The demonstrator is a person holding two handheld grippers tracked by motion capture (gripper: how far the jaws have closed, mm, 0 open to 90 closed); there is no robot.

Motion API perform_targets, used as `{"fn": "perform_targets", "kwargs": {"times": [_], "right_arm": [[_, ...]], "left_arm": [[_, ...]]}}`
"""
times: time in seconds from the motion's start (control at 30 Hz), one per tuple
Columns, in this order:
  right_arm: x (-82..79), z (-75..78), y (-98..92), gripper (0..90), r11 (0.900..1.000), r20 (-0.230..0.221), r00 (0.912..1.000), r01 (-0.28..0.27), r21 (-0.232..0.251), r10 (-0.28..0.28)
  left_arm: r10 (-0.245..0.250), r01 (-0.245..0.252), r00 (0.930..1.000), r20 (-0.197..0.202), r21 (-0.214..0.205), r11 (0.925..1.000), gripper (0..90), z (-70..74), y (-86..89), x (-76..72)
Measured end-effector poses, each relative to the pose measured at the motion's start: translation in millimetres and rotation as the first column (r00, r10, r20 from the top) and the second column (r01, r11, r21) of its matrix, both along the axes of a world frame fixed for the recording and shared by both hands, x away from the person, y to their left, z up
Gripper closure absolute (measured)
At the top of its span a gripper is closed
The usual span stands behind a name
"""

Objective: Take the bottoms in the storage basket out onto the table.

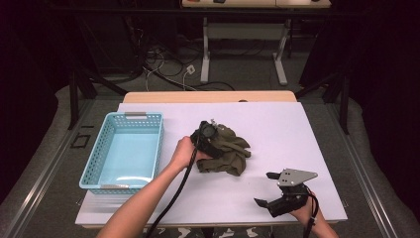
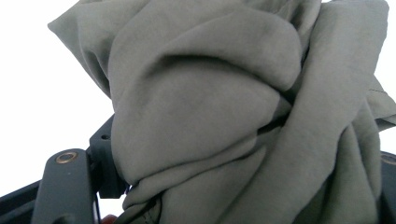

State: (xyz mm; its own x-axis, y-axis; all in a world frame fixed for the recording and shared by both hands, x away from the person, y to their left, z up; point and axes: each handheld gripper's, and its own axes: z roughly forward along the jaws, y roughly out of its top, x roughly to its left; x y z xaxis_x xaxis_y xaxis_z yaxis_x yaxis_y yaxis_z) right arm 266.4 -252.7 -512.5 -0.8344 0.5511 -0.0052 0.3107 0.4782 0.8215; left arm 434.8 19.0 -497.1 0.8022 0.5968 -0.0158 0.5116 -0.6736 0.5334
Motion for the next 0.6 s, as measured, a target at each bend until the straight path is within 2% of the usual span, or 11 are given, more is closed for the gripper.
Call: {"fn": "perform_targets", "kwargs": {"times": [0.6], "right_arm": [[-0.2,0.1,-0.1,7.1,1.0000,0.003,1.0000,-0.003,-0.005,0.003]], "left_arm": [[0.044,-0.045,0.9988,-0.019,-0.044,0.9980,19.7,-8.8,15.9,11.2]]}}
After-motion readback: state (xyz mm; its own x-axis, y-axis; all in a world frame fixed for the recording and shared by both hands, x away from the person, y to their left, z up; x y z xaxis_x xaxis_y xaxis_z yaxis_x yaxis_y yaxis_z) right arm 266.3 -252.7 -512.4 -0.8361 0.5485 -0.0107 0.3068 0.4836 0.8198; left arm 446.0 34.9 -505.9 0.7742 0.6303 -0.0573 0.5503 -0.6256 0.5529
